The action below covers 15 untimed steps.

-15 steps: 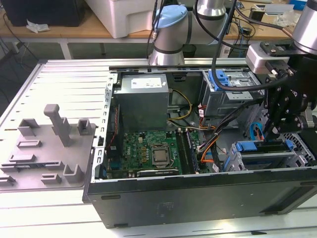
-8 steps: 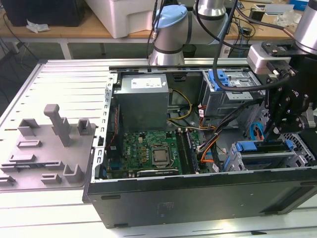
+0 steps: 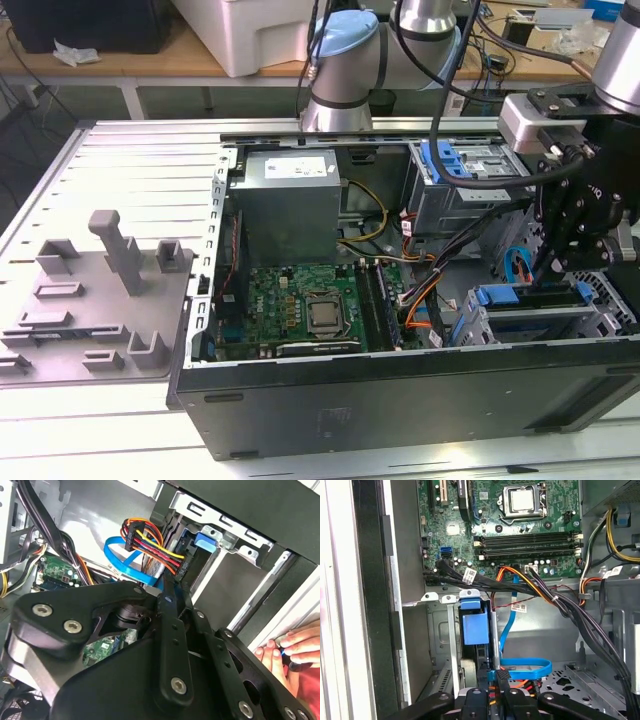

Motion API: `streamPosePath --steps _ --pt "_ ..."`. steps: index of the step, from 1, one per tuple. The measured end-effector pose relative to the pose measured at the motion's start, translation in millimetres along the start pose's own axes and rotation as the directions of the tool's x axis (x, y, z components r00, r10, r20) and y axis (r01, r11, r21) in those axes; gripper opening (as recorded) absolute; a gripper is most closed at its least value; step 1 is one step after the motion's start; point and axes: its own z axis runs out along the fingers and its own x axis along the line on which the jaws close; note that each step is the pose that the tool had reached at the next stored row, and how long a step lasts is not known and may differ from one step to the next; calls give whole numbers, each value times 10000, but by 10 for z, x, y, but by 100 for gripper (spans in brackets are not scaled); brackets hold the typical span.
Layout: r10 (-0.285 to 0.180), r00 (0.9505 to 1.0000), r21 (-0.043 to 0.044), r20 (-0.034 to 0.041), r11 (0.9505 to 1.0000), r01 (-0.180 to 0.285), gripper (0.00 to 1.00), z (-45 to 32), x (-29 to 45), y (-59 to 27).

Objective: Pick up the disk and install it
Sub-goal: 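Insert the second disk wire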

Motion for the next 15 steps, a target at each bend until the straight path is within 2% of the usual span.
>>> streamPosePath --steps 15 --pt "0 10000 0 0 10000 0 21 62 -1 3"
